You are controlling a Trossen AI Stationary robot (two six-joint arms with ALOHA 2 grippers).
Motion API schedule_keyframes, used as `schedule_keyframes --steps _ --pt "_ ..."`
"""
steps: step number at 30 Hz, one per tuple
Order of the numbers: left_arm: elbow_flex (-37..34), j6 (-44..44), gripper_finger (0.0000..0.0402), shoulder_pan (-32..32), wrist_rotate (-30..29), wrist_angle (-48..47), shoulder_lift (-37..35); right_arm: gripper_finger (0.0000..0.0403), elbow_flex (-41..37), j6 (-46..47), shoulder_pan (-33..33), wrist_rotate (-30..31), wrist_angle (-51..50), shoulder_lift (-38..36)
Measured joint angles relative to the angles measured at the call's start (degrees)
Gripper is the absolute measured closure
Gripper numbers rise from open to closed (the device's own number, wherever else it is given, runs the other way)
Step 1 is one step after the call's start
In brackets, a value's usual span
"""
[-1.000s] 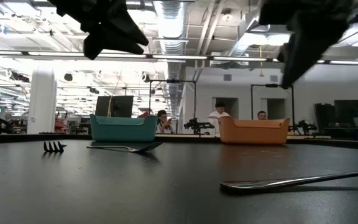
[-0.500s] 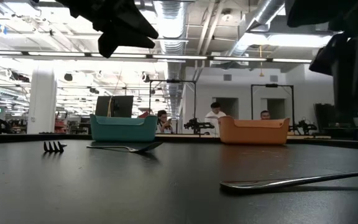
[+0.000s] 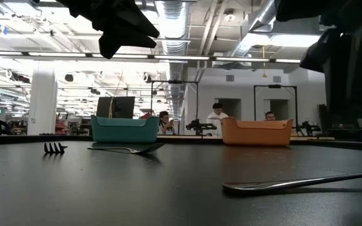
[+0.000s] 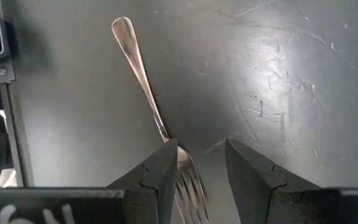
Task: Sort silverware by color (type)
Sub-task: Put the black fork into the black bin
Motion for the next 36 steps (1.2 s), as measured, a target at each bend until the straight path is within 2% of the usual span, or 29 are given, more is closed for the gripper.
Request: schedule_keyframes --steps 7,14,22,36 --pt "0.0 -0.1 0.0292 -0.1 0.3 -1.0 0.0 0.0262 0.3 5.1 0.4 0.1 -0.6 -0.7" --pt "0.0 0.4 0.0292 -0.1 0.8 -0.9 0.0 0.0268 0.3 5.2 2.8 0.3 -2.1 0.8" --pt "0.0 0.7 0.0292 -0.1 0.7 -1.2 0.0 0.0251 0.3 4.7 3.4 1.7 -3.5 0.8" --pt "0.0 -0.4 0.0292 -0.1 0.3 -3.1 0.0 0.0197 0.3 -5.8 1.9 1.7 -3.9 0.8"
